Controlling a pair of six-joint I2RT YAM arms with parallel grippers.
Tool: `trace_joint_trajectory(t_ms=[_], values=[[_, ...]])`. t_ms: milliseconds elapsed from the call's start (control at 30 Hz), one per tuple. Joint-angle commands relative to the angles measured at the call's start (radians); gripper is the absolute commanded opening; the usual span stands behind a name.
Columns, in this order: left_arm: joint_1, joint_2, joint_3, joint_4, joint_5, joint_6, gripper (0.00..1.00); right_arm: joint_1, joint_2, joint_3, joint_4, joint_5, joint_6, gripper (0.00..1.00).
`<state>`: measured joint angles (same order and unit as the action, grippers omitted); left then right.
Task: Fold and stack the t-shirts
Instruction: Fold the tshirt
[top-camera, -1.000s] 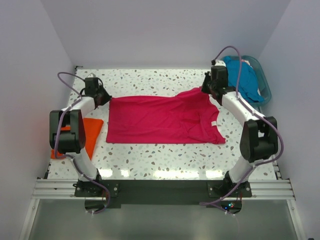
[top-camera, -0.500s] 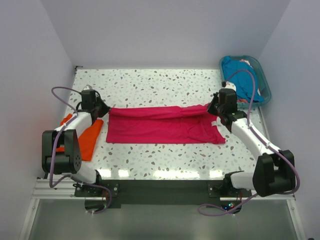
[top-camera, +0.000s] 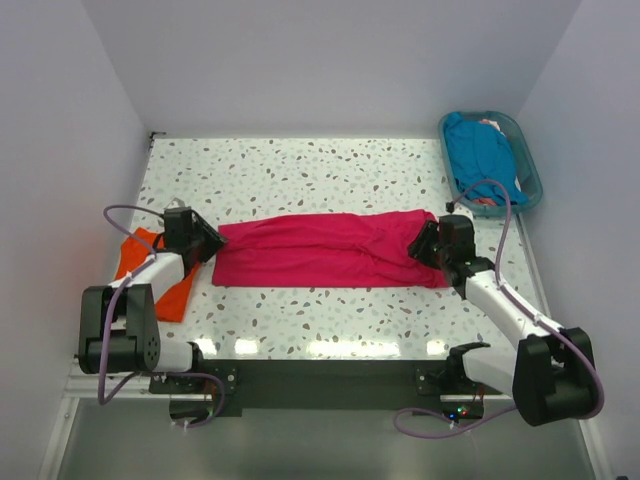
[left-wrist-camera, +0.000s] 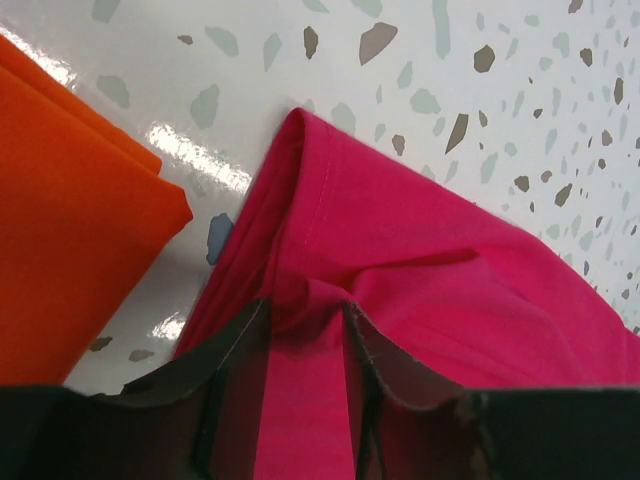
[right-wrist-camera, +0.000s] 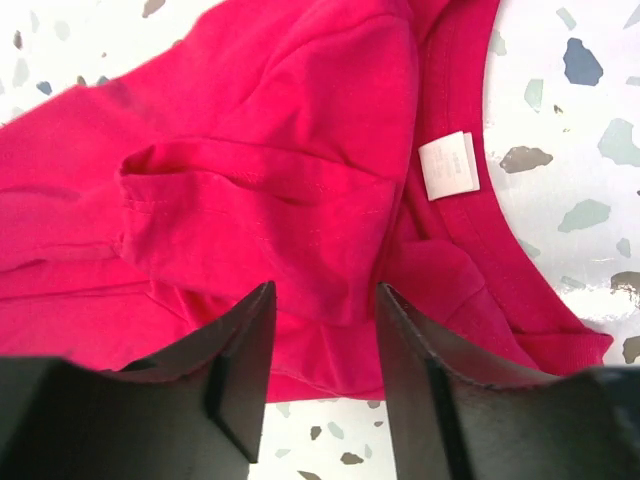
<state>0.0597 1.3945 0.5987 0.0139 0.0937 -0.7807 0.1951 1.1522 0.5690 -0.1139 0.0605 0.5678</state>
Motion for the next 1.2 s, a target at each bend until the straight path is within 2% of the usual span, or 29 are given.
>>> trace_joint_trajectory(t_ms=[0, 67, 133, 267, 467, 700, 867, 967, 1000, 1133, 1167], values=[[0.014, -0.057, -0.016, 0.046, 0.006, -0.011, 0.41, -0.002, -0.055, 0.02, 0.062, 0.018, 0.007, 0.5], [0.012, -0.077, -0.008, 0.046, 0.0, -0.006, 0.53, -0.002, -0.037, 0.061, 0.056, 0.028, -0.016, 0.52], [0.009, -0.081, 0.007, 0.035, -0.008, 0.011, 0.55, -0.002, 0.036, 0.101, 0.054, -0.007, -0.043, 0.52], [-0.027, -0.069, 0.074, 0.012, -0.057, 0.041, 0.55, 0.023, 0.195, 0.239, 0.043, -0.036, -0.075, 0.51], [-0.142, -0.014, 0.165, -0.002, -0.092, 0.086, 0.54, 0.13, 0.386, 0.394, 0.01, 0.05, -0.106, 0.51], [-0.225, 0.047, 0.174, 0.032, -0.081, 0.081, 0.54, 0.245, 0.475, 0.466, -0.027, 0.199, -0.115, 0.54], [-0.276, 0.083, 0.181, 0.055, -0.069, 0.081, 0.53, 0.279, 0.524, 0.489, -0.05, 0.292, -0.109, 0.54], [-0.287, 0.089, 0.181, 0.061, -0.065, 0.081, 0.53, 0.297, 0.537, 0.494, -0.072, 0.328, -0.1, 0.39], [-0.288, 0.089, 0.179, 0.061, -0.065, 0.083, 0.52, 0.303, 0.534, 0.493, -0.078, 0.343, -0.095, 0.26], [-0.29, 0.078, 0.176, 0.066, -0.057, 0.084, 0.52, 0.332, 0.479, 0.462, -0.087, 0.369, -0.075, 0.07], [-0.291, 0.078, 0.173, 0.067, -0.052, 0.084, 0.52, 0.339, 0.45, 0.444, -0.089, 0.371, -0.072, 0.06]])
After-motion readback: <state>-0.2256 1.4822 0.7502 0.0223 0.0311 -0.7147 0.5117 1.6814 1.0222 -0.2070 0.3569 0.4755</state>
